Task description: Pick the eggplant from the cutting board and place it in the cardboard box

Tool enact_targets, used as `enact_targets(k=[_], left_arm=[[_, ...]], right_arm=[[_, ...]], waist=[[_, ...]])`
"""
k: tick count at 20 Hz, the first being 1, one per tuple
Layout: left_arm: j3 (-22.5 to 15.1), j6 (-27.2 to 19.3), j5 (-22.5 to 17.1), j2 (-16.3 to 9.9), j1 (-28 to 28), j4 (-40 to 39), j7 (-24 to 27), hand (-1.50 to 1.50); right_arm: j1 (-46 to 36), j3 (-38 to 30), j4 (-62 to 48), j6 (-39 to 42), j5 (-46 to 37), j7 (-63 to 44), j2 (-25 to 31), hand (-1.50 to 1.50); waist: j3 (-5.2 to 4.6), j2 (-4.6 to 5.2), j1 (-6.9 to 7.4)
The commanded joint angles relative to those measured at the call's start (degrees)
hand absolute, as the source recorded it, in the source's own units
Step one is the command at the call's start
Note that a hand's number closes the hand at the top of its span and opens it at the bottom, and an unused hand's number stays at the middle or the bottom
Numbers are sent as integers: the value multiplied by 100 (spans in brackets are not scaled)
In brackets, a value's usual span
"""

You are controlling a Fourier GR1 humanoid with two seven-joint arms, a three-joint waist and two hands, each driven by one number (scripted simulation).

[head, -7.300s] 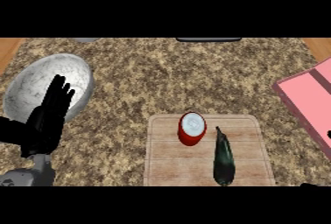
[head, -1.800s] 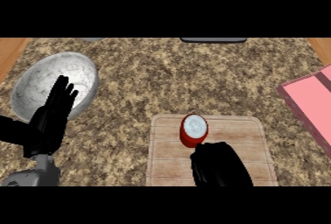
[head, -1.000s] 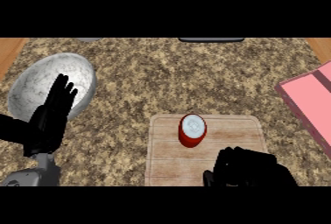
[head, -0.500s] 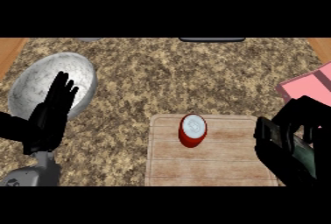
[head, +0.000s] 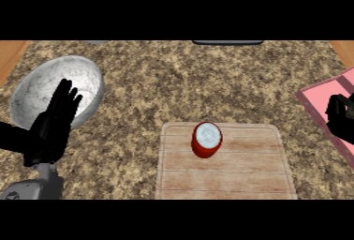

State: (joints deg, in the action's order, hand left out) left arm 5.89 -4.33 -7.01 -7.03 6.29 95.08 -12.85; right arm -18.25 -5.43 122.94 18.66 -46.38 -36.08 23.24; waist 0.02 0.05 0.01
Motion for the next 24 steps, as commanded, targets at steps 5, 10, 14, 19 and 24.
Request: enact_targets(k=[5,10,14,19,24], left_arm=[[-11,4,-52,-17,52,251,-237,0],[-48,-69,37,71,228,19,-120,0],[-157,-90,185,129,236,-119,48,0],[-108,40,182,42,115,-236,164,0],[-63,157,17,53,-89,-41,219,0]], right_arm=[[-94,-857,-2240,-836,-244,1826,796,150],[-316,-759,-3835,-1518,-561,2678,823,150],[-124,-327,-3948,-171,-939,2296,1522,150],[-963,-432,-5722,-52,-754,2716,1452,-150],[-711,-1122,-6267,-1948,-371,3978,1080,-150]], waist=[[2,12,60],[2,28,92],[-10,41,77],[-1,36,130],[9,35,96]])
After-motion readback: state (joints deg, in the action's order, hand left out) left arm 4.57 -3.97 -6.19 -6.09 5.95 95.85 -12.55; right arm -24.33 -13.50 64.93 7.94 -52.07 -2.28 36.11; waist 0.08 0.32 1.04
